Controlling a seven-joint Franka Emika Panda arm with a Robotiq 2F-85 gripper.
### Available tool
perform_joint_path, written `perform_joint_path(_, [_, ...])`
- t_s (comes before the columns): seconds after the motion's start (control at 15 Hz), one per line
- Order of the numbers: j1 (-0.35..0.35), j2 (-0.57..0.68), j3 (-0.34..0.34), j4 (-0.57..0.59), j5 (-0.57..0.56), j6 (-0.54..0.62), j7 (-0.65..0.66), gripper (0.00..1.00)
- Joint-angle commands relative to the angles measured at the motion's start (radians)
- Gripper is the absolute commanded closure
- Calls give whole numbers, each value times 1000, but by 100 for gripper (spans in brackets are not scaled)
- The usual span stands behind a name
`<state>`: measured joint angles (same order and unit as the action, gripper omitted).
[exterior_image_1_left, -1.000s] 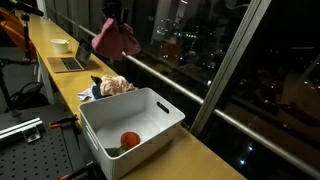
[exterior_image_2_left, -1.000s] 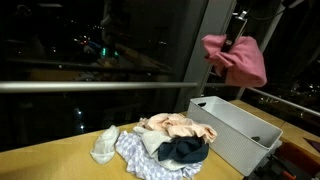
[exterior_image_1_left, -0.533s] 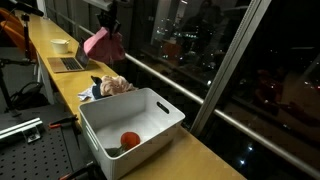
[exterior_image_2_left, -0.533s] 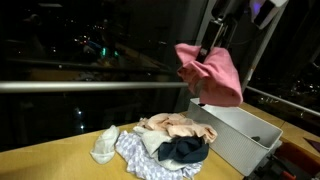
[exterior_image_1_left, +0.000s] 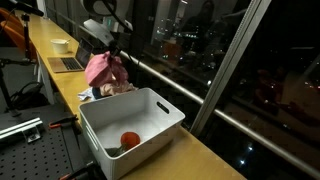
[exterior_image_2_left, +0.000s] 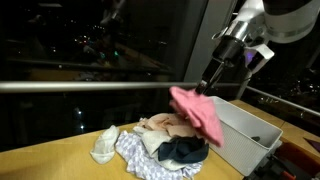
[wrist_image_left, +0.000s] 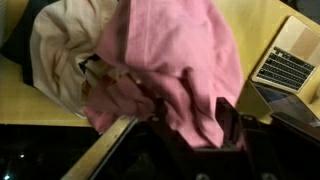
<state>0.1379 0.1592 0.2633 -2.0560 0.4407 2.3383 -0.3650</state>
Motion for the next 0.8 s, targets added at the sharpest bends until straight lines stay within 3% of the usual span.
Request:
perform_joint_path(0.0, [-32, -75, -12, -111, 107, 44, -96, 14])
perform_joint_path(0.13, [-56, -104, -31, -156, 144, 43, -139, 1])
perform_joint_path(0.2, [-67, -119, -48, -179, 156, 46, -154, 0])
perform_joint_path(0.33, [-82, -151, -85, -223, 148, 56, -177, 0])
perform_joint_path(0.73, [-102, -176, -179, -291, -47, 69, -235, 0])
